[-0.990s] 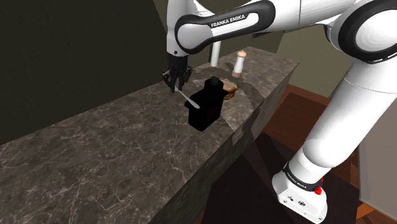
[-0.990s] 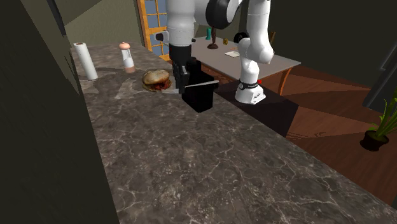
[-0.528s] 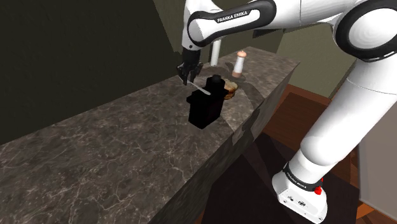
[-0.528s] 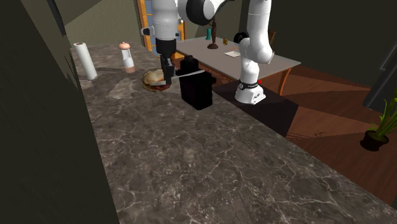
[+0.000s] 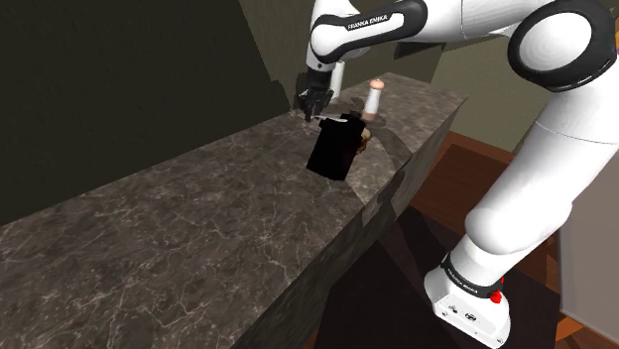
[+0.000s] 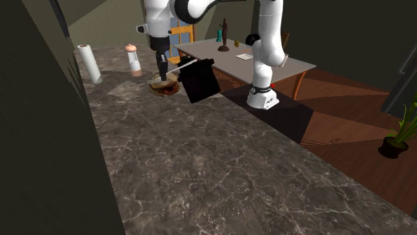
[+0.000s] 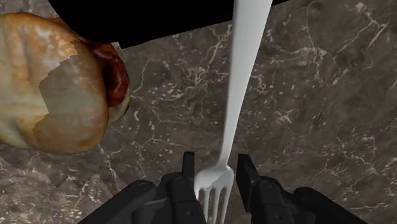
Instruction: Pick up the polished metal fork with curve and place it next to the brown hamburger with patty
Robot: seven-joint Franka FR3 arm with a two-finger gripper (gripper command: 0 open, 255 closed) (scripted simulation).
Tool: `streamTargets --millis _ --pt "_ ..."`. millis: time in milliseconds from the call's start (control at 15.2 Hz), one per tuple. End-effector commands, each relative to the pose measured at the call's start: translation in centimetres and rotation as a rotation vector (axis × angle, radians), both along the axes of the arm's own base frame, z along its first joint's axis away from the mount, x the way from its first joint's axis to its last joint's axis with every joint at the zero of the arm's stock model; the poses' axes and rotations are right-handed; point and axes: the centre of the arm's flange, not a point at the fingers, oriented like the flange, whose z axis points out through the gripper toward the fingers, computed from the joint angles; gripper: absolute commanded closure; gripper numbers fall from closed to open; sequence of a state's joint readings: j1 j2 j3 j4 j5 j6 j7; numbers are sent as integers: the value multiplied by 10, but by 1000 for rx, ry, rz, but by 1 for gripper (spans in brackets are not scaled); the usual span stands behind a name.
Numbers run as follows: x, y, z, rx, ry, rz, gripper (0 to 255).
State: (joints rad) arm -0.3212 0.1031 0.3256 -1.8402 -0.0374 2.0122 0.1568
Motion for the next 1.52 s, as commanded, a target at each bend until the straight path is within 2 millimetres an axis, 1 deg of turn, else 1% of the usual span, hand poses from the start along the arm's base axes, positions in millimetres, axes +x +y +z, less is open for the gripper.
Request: streamTargets --millis 0,1452 --pt "4 -29 2 0 0 1 255" --pt "55 -315 2 0 0 1 255"
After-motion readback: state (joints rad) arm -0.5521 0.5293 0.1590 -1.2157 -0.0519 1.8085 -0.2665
